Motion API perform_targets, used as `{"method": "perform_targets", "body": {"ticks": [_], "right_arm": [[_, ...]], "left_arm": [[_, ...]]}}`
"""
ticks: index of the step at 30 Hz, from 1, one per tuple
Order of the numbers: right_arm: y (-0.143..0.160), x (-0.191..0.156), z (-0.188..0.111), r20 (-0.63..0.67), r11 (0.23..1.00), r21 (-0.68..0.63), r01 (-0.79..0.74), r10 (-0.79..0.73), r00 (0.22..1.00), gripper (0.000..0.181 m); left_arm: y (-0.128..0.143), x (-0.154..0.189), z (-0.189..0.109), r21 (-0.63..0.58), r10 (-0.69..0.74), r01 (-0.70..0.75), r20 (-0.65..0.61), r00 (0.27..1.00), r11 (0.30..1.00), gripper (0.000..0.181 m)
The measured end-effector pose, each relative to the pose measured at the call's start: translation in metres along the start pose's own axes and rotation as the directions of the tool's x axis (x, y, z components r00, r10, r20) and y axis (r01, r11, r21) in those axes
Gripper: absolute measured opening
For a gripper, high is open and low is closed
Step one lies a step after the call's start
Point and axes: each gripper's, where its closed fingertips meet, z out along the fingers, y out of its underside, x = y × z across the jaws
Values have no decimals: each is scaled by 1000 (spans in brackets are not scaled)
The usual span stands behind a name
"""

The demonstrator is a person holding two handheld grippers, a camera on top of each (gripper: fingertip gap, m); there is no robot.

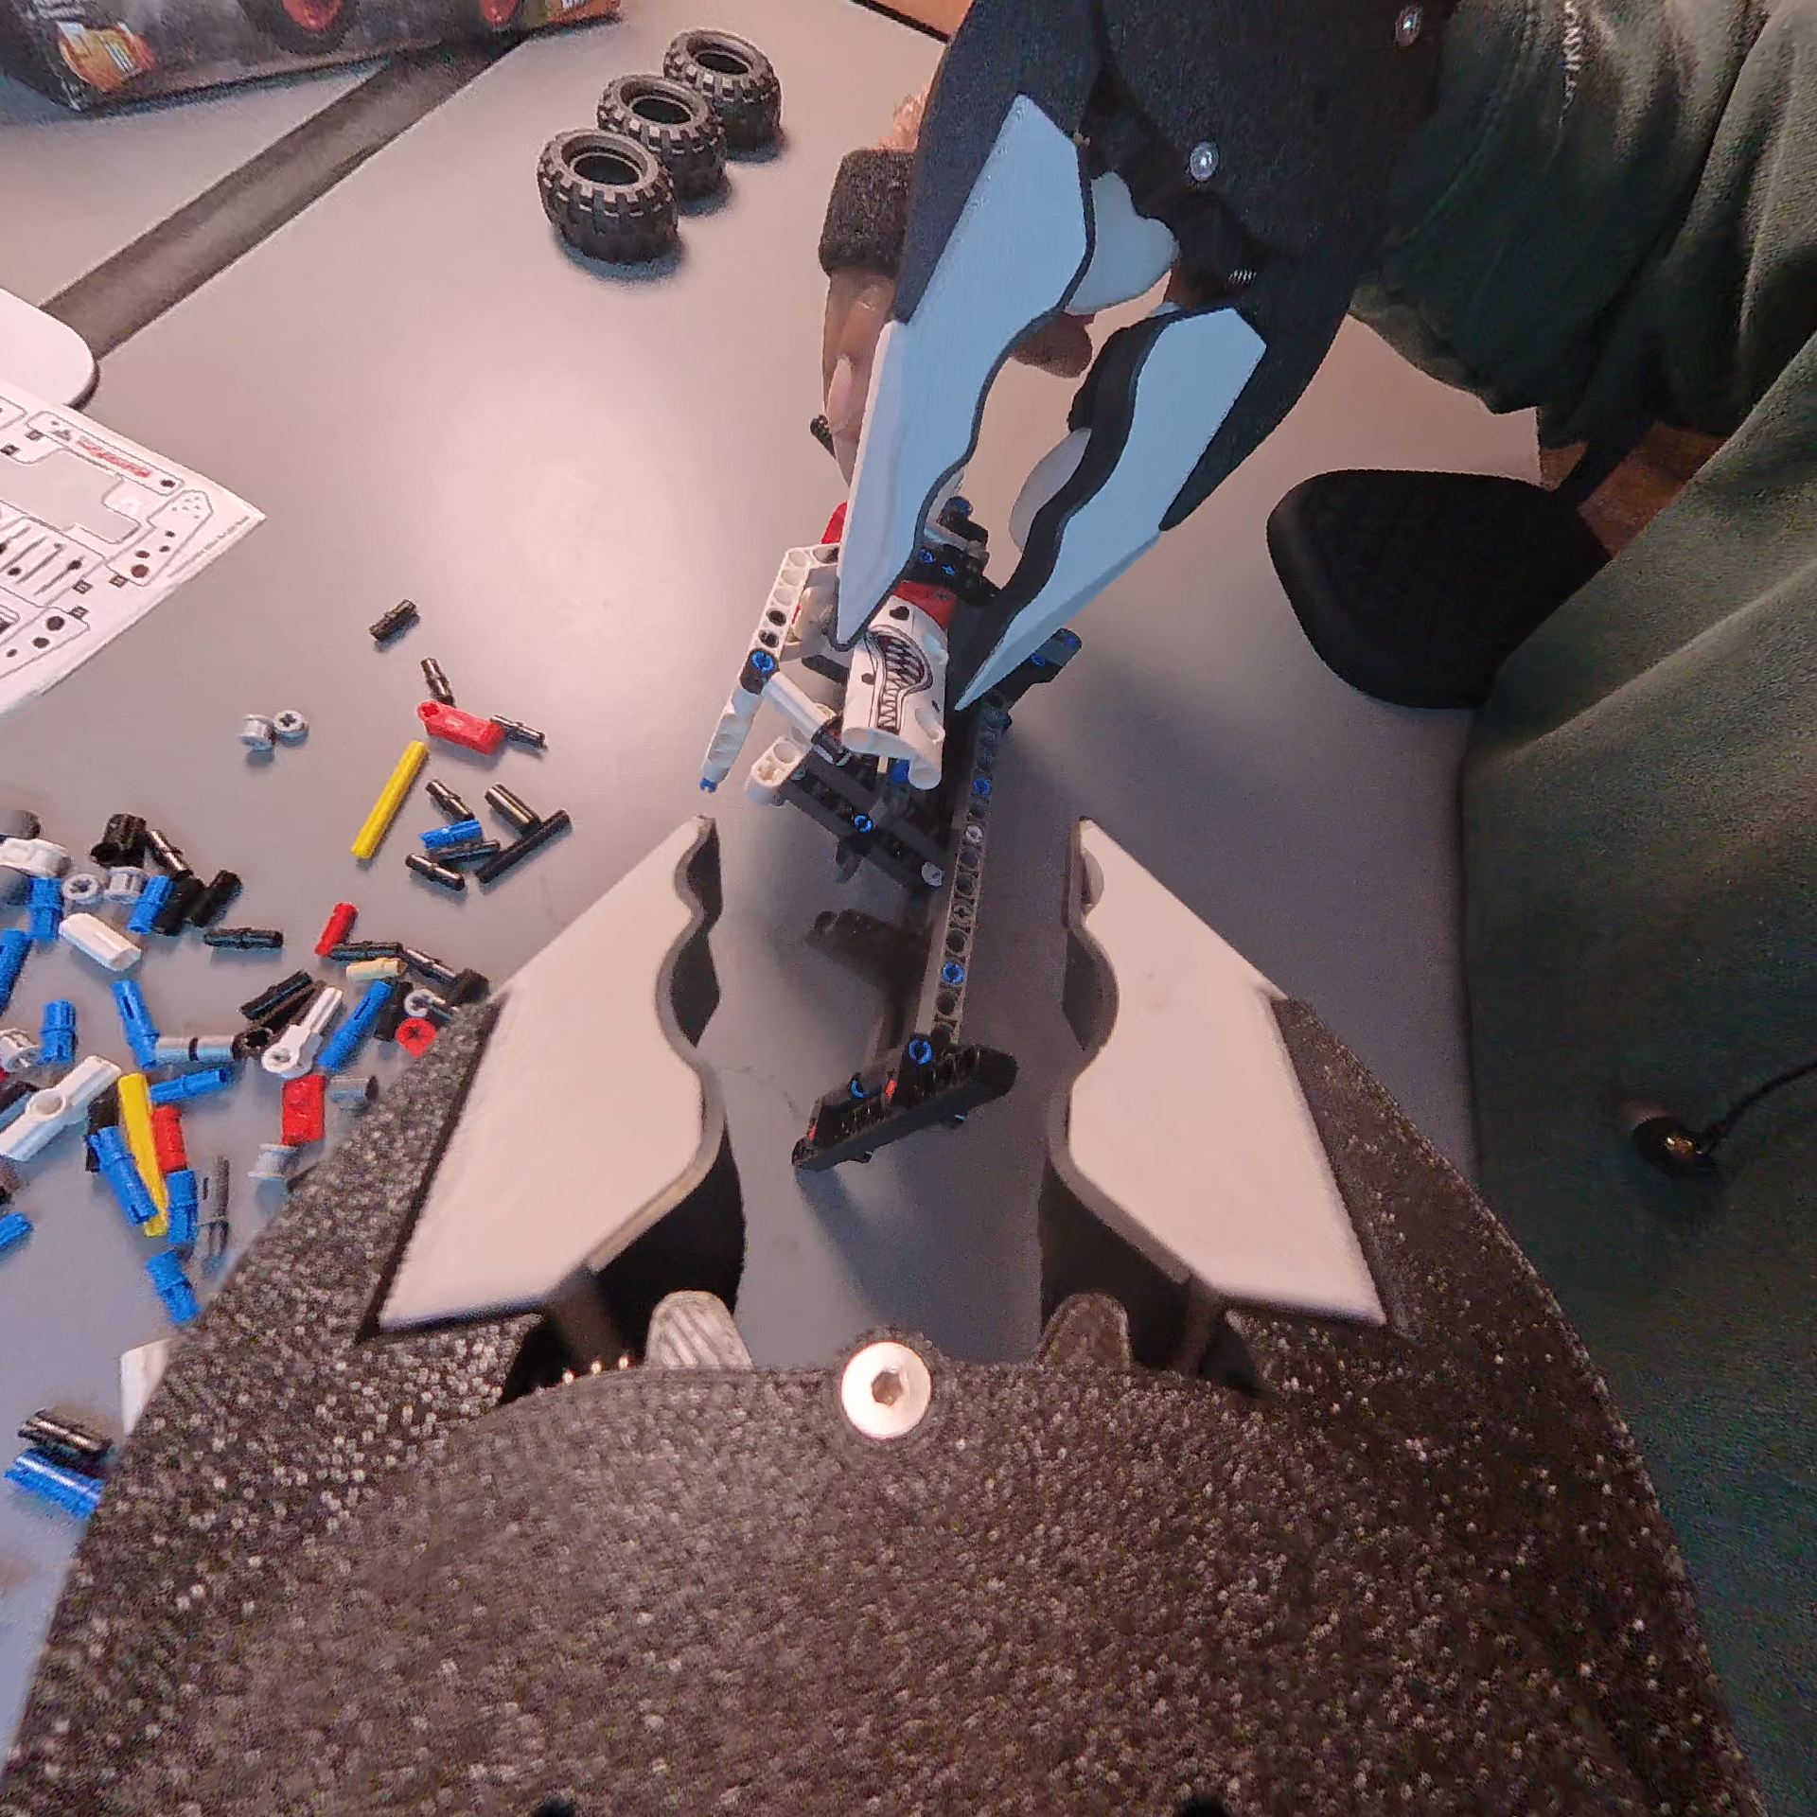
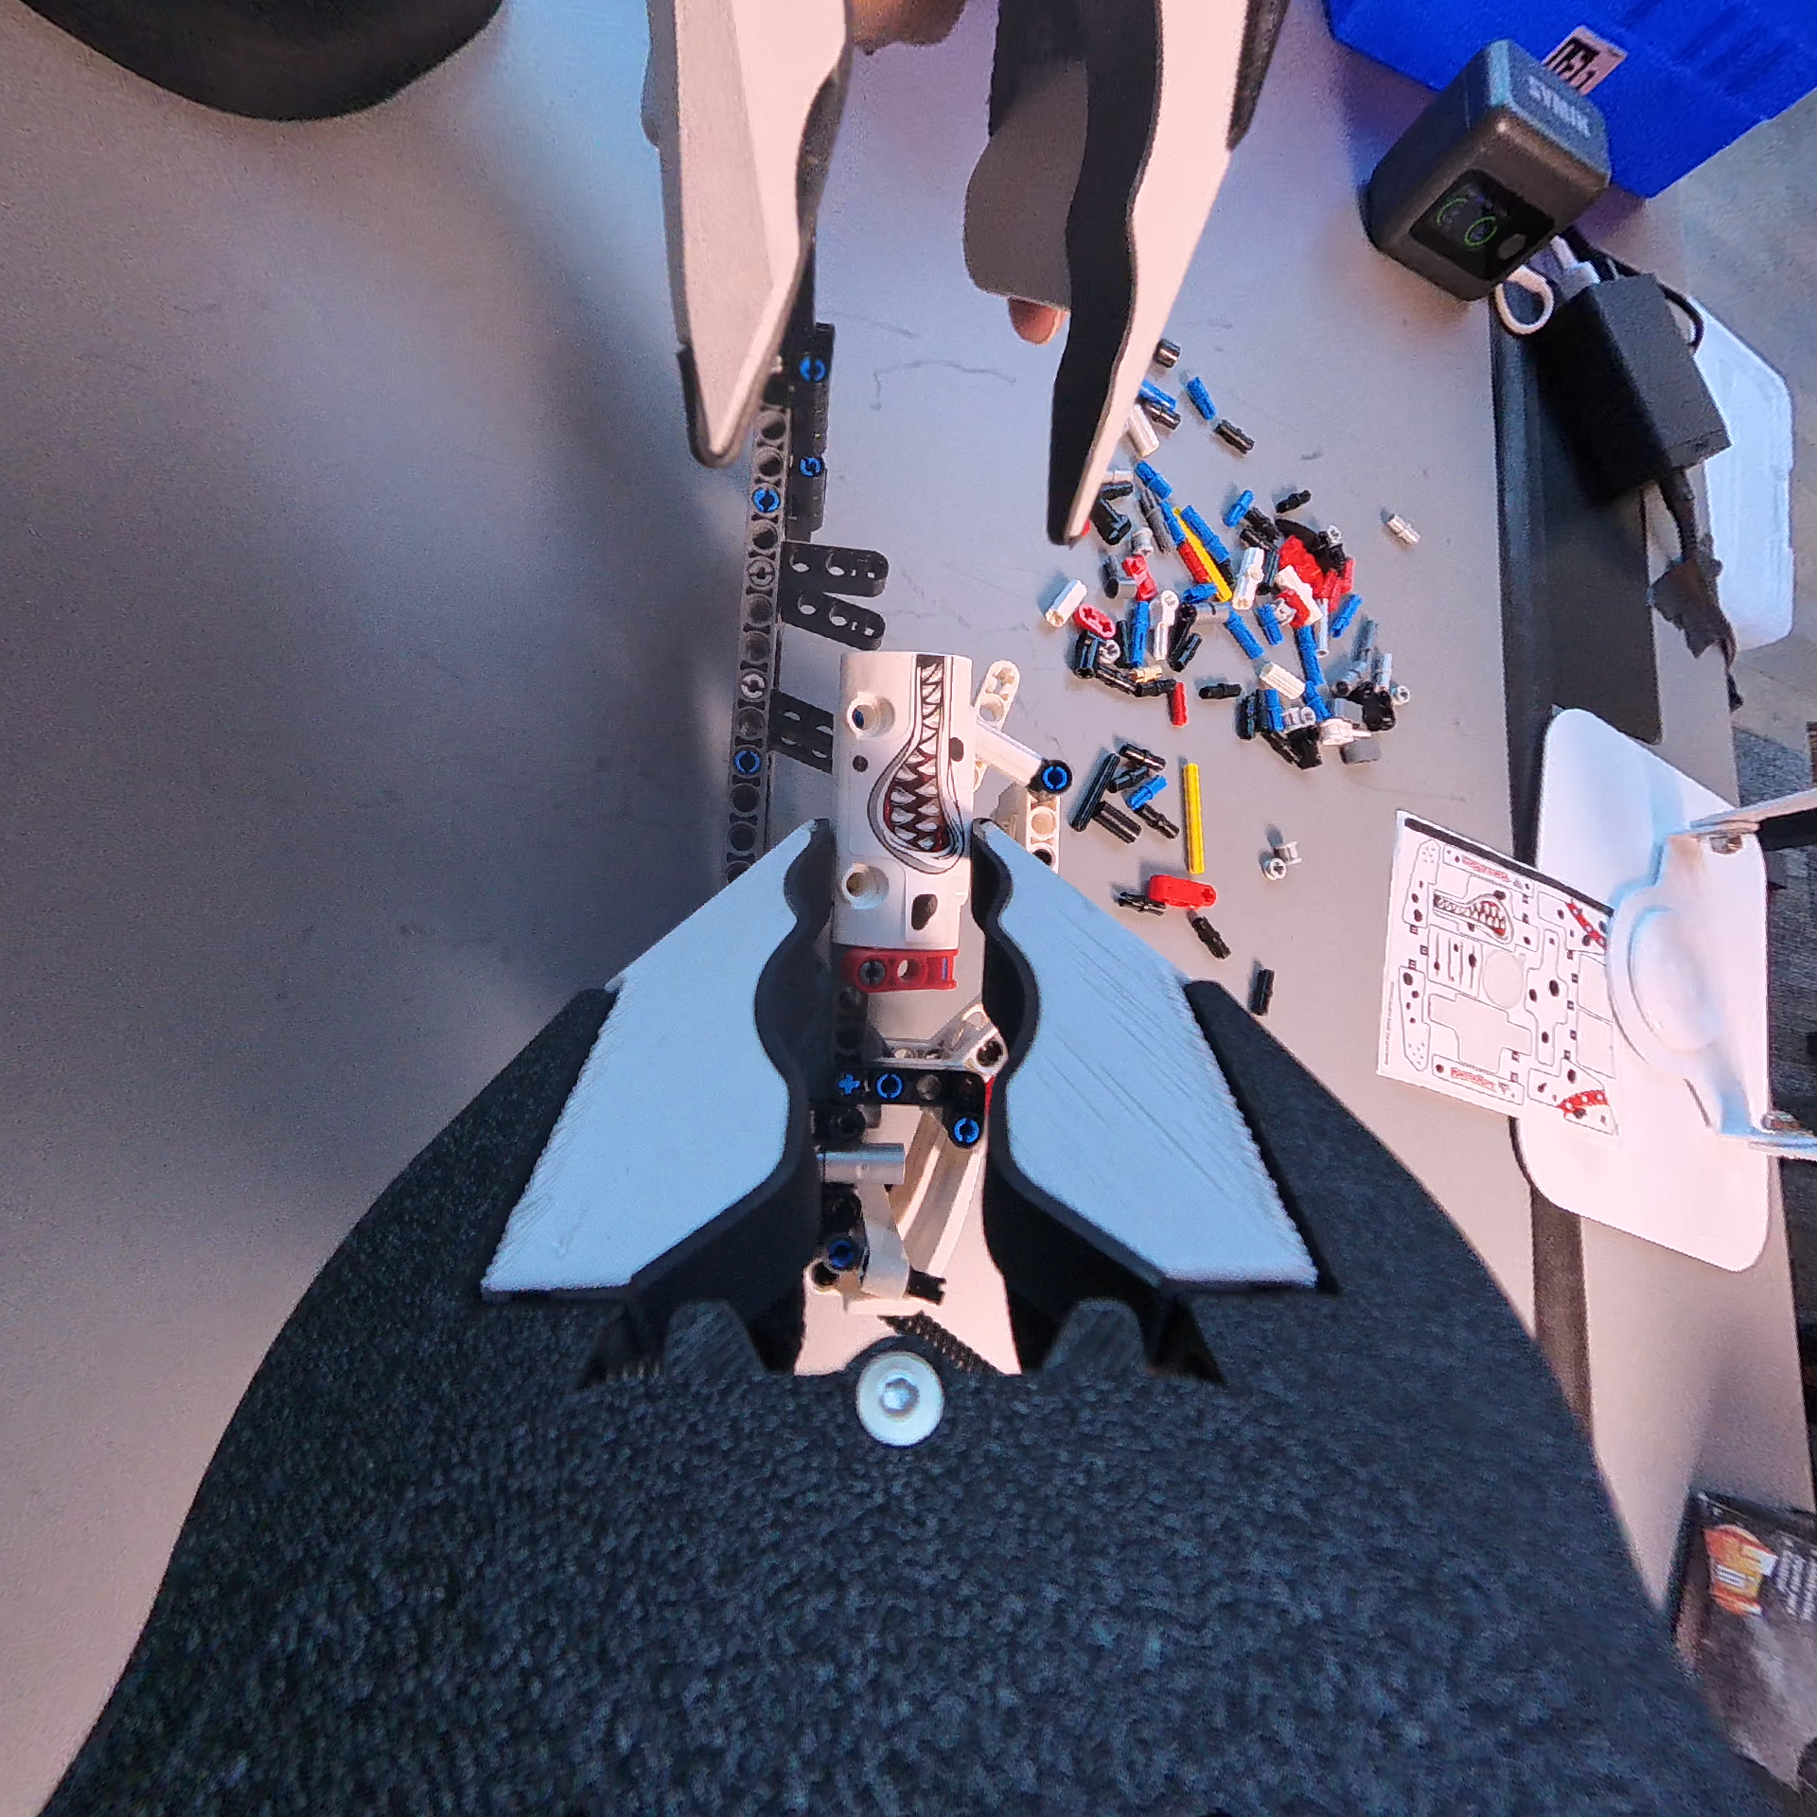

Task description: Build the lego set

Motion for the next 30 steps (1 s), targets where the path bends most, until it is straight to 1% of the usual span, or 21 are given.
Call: {"method": "perform_targets", "body": {"ticks": [6,12,17,21,30], "right_arm": [[1,1,0,2,1000,-16,7,-7,1000,27],[3,2,-1,-3,999,-36,10,-10,1000,28],[6,3,-2,-6,999,-52,14,-14,1000,28],[8,3,-3,-1,998,-60,12,-12,1000,28],[8,1,-4,2,999,-43,-5,5,1000,28]], "left_arm": [[15,8,5,-2,-23,23,-46,999,1000,79],[32,8,16,-48,-29,27,-48,998,998,76],[40,7,22,-73,-22,19,-38,999,997,70],[41,7,23,-72,-22,19,-40,999,997,67],[33,7,21,-25,-17,16,-32,999,1000,60]]}}
